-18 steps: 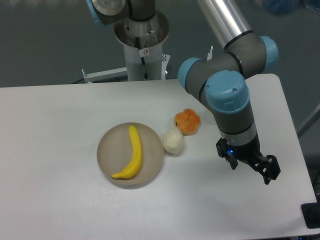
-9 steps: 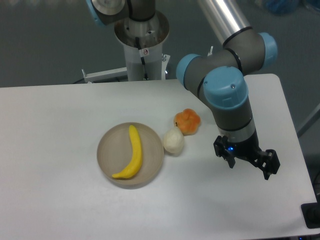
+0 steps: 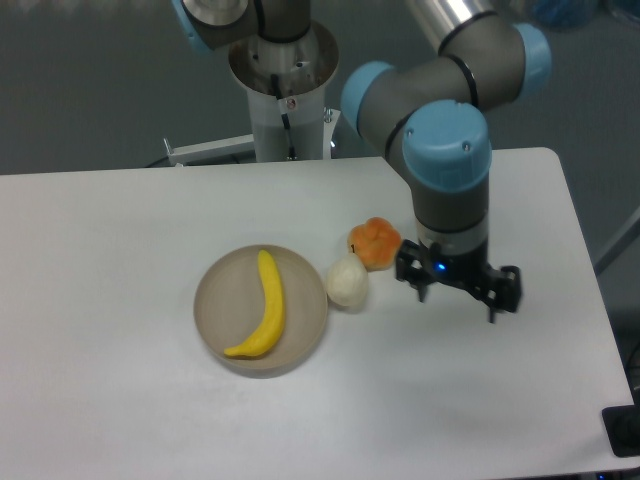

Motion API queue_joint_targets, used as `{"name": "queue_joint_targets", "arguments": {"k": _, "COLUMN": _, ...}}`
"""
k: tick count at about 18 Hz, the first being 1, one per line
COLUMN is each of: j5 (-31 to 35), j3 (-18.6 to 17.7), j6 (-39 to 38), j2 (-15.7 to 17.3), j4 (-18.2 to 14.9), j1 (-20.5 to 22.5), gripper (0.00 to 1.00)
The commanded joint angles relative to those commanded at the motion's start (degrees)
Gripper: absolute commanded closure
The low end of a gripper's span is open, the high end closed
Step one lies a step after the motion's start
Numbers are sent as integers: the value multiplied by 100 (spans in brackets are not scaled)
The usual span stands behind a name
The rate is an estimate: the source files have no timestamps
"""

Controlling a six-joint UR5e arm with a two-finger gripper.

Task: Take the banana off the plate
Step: 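Move the open gripper over the banana on the plate, then lower the gripper onto the banana and close the fingers on it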

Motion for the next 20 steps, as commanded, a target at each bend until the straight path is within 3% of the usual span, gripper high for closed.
{"name": "queue_joint_targets", "arguments": {"k": 5, "j5": -282, "j3": -686, "j6": -731, "j2": 211, "j4": 123, "j1": -290, "gripper": 0}}
{"name": "queue_joint_targets", "arguments": {"k": 6, "j5": -300, "j3": -879, "j6": -871, "j2": 255, "j4": 280, "j1": -369, "gripper": 0}}
{"name": "queue_joint_targets", "arguments": {"k": 8, "j5": -335, "j3": -1344, "j6": -1118, "j2": 317, "j4": 920, "j1": -431, "gripper": 0}}
{"name": "queue_joint_targets", "arguments": {"k": 10, "j5": -335, "j3": -1732, "j6": -1224, "j2": 344, "j4": 1282, "j1": -598, "gripper": 0}}
{"name": "queue_joint_targets", "arguments": {"k": 16, "j5": -344, "j3": -1926, "j6": -2120, "j2": 212, "j4": 1380, "j1": -1002, "gripper": 0}}
{"name": "queue_joint_targets", "arguments": {"k": 18, "j5": -326, "j3": -1970, "j6": -2217, "j2": 28, "j4": 1432, "j1": -1143, "gripper": 0}}
{"name": "queue_joint_targets", "arguments": {"k": 20, "j5": -291, "j3": -2110, "j6": -2235, "j2": -95, "j4": 1695, "j1": -1222, "gripper": 0}}
